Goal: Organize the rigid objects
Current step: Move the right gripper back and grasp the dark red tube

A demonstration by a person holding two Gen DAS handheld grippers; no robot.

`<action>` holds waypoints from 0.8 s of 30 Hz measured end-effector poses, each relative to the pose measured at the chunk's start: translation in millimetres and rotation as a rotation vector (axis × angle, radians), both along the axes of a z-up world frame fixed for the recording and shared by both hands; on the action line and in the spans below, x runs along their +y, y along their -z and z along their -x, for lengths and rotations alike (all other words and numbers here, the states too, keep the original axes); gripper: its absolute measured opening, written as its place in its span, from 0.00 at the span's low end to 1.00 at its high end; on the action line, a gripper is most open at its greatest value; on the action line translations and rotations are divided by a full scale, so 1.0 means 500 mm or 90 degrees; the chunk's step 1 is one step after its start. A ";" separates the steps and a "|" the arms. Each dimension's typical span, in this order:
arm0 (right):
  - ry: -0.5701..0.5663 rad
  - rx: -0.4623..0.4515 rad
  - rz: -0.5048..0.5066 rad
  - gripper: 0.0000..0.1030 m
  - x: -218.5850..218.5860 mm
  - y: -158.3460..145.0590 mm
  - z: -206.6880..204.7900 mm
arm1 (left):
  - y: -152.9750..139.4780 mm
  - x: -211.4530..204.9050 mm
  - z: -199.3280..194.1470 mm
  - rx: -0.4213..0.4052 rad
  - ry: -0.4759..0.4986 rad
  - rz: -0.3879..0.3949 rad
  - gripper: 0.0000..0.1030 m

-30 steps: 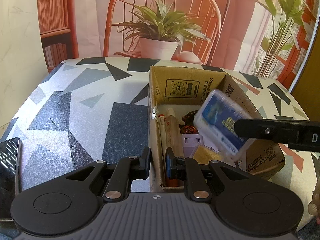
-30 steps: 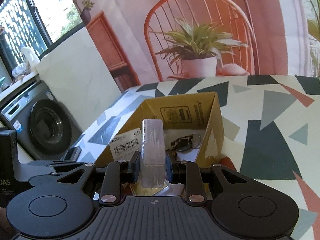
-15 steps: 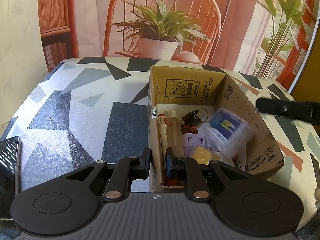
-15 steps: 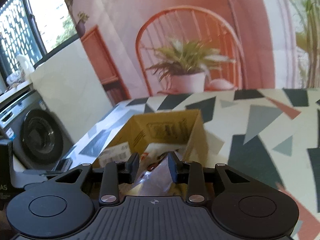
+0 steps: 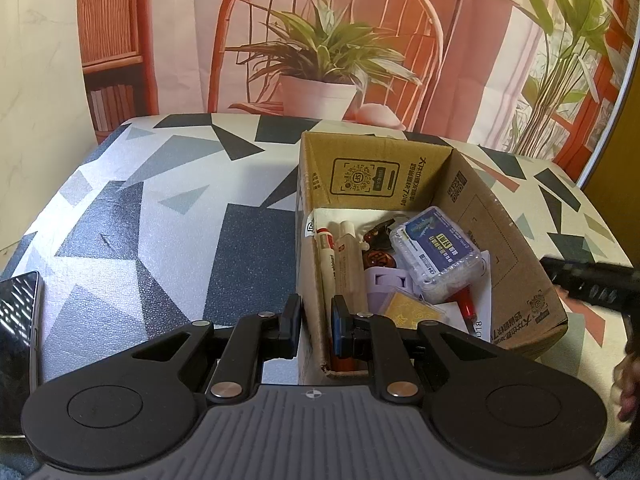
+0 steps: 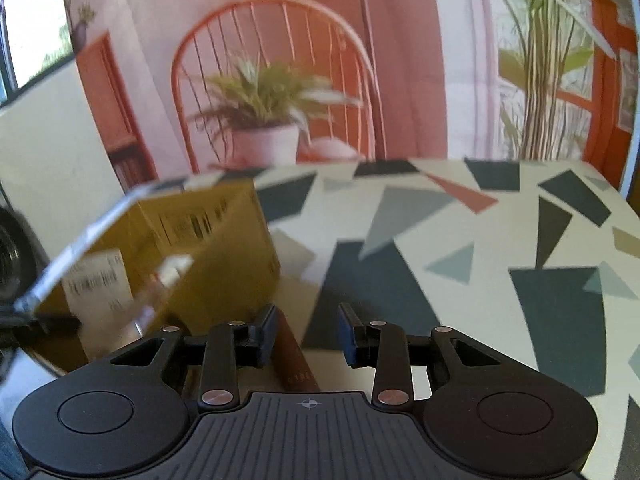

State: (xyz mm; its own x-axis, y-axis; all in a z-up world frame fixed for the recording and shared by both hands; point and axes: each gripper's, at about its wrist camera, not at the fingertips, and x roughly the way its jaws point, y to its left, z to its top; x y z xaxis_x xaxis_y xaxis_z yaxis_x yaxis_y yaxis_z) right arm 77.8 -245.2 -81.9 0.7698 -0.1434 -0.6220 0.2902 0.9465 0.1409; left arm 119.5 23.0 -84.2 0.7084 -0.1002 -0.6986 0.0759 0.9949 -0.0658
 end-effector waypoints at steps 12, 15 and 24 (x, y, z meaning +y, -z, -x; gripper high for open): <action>-0.049 0.055 0.048 0.30 0.044 0.063 -0.042 | 0.000 0.001 0.000 0.000 0.000 0.001 0.16; -0.047 0.057 0.037 0.29 0.035 0.071 -0.042 | 0.000 0.001 0.000 0.000 0.000 0.001 0.16; -0.050 0.060 0.031 0.24 0.028 0.077 -0.036 | -0.001 0.002 0.000 0.000 -0.001 0.002 0.16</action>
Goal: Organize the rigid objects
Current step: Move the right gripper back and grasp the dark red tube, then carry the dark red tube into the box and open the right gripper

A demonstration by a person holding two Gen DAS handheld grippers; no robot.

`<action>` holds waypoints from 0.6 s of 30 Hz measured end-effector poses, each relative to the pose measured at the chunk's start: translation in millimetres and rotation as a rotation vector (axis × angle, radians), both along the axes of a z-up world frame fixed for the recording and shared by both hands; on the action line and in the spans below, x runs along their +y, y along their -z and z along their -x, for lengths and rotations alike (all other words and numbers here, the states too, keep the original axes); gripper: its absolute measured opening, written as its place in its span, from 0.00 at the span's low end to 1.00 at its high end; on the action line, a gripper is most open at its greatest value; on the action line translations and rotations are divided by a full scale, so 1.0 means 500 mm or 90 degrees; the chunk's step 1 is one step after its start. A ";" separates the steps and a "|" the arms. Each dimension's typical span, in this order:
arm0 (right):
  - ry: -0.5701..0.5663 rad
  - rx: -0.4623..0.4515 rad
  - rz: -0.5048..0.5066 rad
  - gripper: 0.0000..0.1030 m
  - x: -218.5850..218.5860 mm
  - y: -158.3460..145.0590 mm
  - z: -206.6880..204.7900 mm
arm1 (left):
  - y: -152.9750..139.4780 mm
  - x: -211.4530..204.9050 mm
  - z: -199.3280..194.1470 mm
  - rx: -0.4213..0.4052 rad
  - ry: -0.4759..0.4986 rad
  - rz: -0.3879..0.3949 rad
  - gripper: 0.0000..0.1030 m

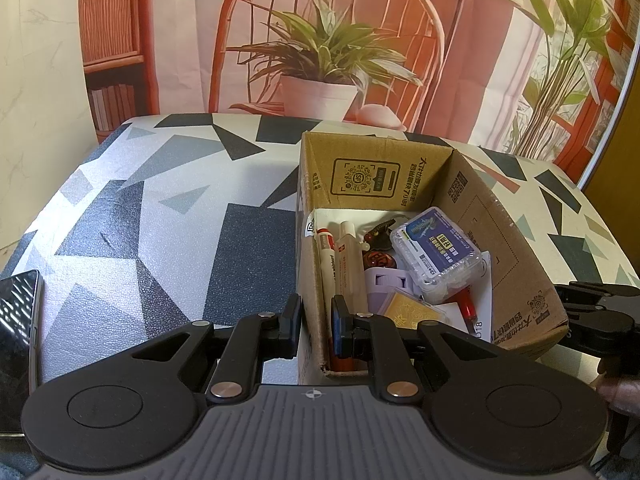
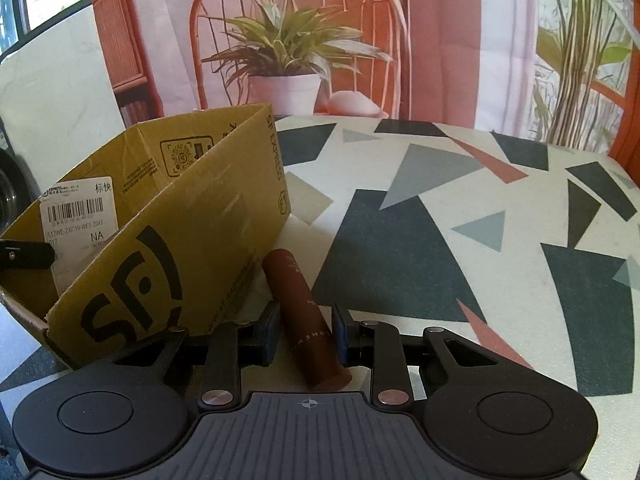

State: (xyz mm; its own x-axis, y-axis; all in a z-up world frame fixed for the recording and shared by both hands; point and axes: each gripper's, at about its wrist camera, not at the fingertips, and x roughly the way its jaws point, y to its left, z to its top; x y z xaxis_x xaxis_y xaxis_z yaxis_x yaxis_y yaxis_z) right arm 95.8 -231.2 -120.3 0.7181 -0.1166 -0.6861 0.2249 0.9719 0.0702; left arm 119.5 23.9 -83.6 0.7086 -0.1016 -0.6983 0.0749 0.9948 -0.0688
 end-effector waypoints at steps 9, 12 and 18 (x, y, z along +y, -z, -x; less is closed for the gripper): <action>0.013 0.011 -0.002 0.21 -0.010 0.002 0.012 | 0.000 0.000 0.000 0.000 0.000 0.000 0.16; 0.021 0.017 -0.005 0.21 -0.016 0.006 0.017 | 0.000 0.000 0.000 0.000 0.000 0.001 0.16; 0.037 0.019 -0.007 0.21 -0.026 0.005 0.025 | 0.000 0.000 0.000 0.000 -0.001 0.001 0.16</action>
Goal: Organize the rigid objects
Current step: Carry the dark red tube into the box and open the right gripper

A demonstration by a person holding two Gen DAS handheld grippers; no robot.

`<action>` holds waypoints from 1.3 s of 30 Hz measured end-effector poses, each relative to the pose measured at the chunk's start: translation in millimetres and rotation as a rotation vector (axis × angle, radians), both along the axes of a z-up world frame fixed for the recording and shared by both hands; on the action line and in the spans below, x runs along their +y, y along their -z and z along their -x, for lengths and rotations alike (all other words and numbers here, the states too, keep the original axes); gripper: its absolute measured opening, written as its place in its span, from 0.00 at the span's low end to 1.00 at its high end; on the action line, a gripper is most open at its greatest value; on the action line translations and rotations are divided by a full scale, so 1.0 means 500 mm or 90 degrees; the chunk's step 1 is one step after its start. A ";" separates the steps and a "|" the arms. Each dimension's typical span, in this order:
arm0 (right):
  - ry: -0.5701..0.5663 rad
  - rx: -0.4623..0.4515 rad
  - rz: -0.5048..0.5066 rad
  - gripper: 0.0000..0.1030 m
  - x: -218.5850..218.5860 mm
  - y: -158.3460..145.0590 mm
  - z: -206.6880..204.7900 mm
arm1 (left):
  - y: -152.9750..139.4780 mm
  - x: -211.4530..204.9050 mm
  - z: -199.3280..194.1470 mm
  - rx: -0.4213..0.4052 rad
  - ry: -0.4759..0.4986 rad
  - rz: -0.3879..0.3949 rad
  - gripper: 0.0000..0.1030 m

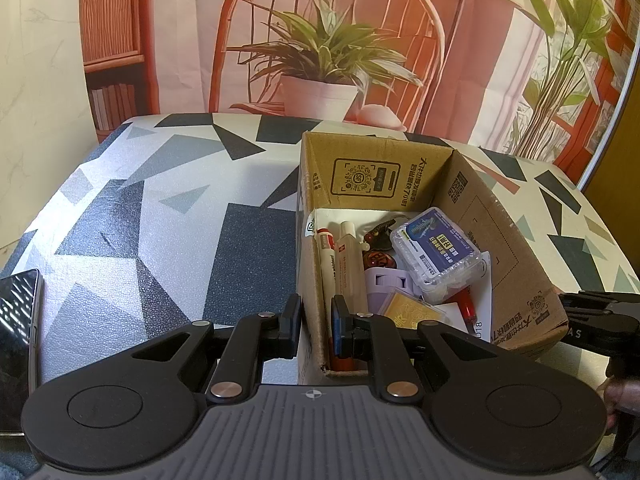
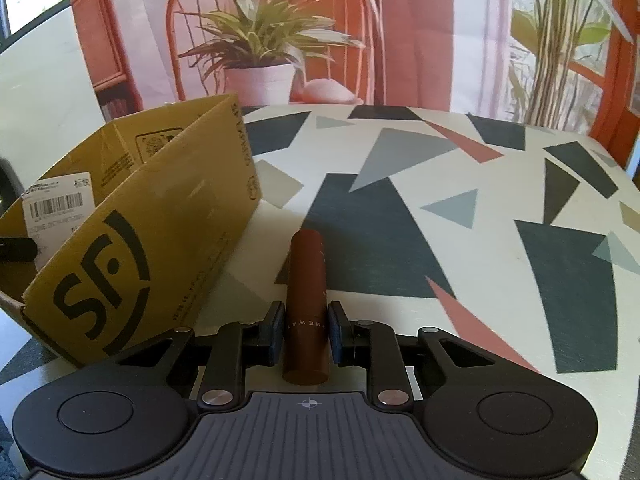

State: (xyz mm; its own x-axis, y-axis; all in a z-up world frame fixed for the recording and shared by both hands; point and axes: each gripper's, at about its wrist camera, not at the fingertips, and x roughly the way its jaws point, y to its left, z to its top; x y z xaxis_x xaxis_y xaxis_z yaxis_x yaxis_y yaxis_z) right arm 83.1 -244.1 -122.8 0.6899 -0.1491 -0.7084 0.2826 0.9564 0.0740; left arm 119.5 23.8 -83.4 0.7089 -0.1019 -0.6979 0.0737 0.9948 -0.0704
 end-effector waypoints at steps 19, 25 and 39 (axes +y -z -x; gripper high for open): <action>0.090 -0.001 -0.030 0.20 -0.060 -0.003 0.030 | 0.000 0.000 0.001 -0.001 0.000 0.000 0.16; 0.106 -0.052 -0.094 0.20 -0.071 -0.024 0.045 | 0.000 0.001 0.001 0.000 0.000 0.001 0.16; 0.049 -0.161 -0.118 0.20 -0.036 -0.138 0.038 | 0.000 -0.001 0.001 -0.001 0.000 0.001 0.16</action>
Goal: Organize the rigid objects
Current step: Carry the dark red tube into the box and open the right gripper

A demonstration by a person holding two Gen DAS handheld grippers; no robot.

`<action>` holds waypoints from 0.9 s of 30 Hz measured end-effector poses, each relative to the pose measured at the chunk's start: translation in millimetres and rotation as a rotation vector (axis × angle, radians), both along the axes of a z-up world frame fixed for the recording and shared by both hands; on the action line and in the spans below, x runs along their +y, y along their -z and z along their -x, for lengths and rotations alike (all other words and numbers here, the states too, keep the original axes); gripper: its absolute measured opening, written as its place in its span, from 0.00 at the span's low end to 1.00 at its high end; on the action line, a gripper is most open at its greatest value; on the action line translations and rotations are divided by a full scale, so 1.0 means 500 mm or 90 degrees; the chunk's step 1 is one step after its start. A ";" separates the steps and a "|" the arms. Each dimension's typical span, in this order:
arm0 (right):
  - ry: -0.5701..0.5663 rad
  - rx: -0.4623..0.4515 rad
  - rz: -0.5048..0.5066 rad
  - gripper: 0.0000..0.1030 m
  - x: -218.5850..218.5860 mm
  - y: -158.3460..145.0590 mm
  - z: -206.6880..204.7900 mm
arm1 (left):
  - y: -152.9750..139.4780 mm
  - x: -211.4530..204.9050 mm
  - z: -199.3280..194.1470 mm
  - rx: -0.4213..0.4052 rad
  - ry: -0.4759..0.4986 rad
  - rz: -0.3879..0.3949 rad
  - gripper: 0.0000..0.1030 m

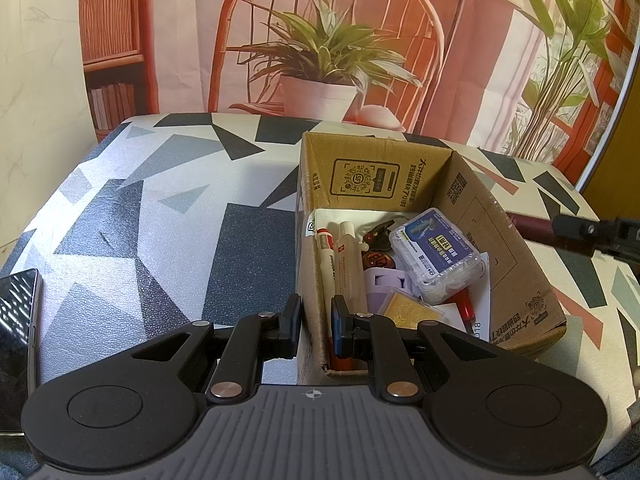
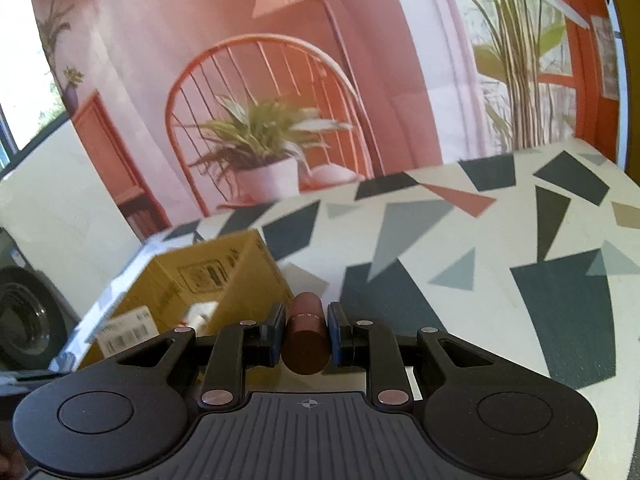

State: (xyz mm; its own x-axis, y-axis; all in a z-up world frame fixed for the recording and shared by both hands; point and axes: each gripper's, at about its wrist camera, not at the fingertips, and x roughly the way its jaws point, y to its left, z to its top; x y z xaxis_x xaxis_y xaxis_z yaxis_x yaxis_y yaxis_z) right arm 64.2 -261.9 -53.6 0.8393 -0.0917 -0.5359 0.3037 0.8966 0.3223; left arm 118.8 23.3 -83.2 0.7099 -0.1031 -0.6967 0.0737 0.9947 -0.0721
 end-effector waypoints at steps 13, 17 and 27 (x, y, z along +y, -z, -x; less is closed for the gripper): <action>-0.086 -0.077 -0.005 0.20 0.070 -0.071 -0.019 | 0.000 0.000 0.000 0.000 0.000 0.000 0.16; -0.124 -0.058 -0.004 0.20 0.109 -0.058 -0.041 | 0.000 0.000 0.000 0.000 0.000 0.002 0.16; -0.170 -0.004 0.048 0.20 0.168 -0.027 -0.087 | 0.000 0.000 0.000 0.001 0.000 0.001 0.16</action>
